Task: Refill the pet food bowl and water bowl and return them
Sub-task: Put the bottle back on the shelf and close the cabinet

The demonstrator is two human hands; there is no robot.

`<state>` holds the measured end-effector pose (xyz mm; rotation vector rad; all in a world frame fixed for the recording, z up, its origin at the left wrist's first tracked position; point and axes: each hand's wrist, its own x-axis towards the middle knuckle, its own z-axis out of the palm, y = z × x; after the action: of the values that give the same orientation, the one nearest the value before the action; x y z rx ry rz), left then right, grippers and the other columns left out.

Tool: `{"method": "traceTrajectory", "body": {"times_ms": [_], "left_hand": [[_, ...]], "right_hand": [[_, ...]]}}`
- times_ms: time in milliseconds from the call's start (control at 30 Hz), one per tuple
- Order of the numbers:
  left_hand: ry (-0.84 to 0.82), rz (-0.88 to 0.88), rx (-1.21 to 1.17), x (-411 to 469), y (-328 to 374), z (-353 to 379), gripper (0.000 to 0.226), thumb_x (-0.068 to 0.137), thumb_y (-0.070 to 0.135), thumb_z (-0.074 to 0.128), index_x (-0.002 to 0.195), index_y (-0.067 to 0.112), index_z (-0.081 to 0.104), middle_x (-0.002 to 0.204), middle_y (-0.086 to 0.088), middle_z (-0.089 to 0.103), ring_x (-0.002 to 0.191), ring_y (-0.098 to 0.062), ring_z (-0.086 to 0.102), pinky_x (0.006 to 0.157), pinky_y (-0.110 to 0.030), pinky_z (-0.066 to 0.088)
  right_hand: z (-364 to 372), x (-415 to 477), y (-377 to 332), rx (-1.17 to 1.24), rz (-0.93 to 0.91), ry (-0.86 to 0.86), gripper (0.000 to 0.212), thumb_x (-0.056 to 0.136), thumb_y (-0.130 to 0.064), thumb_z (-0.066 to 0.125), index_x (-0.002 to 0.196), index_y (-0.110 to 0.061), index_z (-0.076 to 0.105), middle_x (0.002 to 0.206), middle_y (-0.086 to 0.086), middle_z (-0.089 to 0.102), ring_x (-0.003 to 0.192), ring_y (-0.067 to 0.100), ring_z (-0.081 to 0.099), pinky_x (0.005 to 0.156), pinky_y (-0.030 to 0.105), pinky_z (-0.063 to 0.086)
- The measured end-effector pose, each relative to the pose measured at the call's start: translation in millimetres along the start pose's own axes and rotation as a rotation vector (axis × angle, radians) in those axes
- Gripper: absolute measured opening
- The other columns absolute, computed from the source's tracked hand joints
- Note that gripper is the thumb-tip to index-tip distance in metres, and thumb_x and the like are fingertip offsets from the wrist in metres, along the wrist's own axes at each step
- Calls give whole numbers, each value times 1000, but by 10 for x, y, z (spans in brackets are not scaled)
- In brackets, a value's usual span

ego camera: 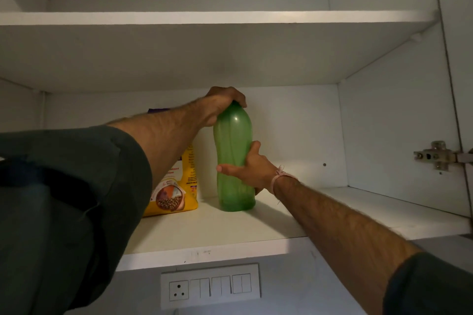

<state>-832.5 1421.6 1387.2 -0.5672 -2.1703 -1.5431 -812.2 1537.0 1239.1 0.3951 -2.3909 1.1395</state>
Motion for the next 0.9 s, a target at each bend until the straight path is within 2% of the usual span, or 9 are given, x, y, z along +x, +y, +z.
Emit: {"method": "traceTrajectory", "body": {"times_ms": [33,100,200,333,433,600,667,800,900], "left_hand": [[-29,10,-42,-12,-24,-16,37,55,20,81,89,6,76,108,-16,73,91,-30,69,74,-37,62],[-80,52,-94,-12,-65,-27,27,62,22,83,83,7,74,94,-14,73,82,-28,67,66,-35,59],[-88,107,-145,5,-109,-19,27,72,26,85,86,8,70,82,-7,68,76,-26,65,66,-31,53],[1,160,-91,50,-168,23,51,74,20,81,118,0,65,109,-10,68,98,-25,66,73,-31,51],[3,182,-103,51,-188,43,61,75,25,79,125,-4,60,110,-12,68,99,-26,66,75,-32,52],[216,220,38,-180,-378,193,61,87,57,68,133,25,44,100,7,58,84,-11,59,61,-24,46],[268,222,37,-245,-453,237,67,88,61,65,140,25,44,106,3,58,84,-14,60,60,-22,44],[310,194,5,-431,-527,299,71,85,64,67,137,20,49,109,2,63,96,-20,66,62,-21,46],[302,214,33,-652,-690,380,81,85,58,72,146,19,35,126,-3,59,109,-23,63,79,-30,54]], "right_hand": [[-2,8,14,18,3,-6,89,75,-62,80,125,-24,16,130,9,56,109,32,64,90,46,59],[-2,26,25,33,9,-21,90,75,-62,80,127,-25,16,130,8,55,111,33,64,89,48,60],[9,43,47,65,17,-39,87,75,-63,80,124,-28,16,127,6,56,107,31,65,75,44,60],[30,30,68,102,8,-36,84,79,-59,79,122,-28,14,120,1,55,102,26,64,71,37,56],[34,19,61,103,12,-42,83,79,-59,78,123,-28,14,121,2,55,104,28,64,75,40,56],[55,0,82,81,20,-26,93,80,-62,76,137,-23,13,124,5,55,101,27,62,67,33,52],[57,-9,84,76,20,-29,93,81,-63,74,139,-23,12,120,4,54,99,26,61,60,28,49],[79,-34,82,80,15,-17,92,84,-60,72,141,-18,14,122,8,56,98,27,59,77,34,51],[87,-70,85,72,21,-35,91,87,-58,71,143,-15,14,118,8,53,97,28,57,82,36,47]]}}
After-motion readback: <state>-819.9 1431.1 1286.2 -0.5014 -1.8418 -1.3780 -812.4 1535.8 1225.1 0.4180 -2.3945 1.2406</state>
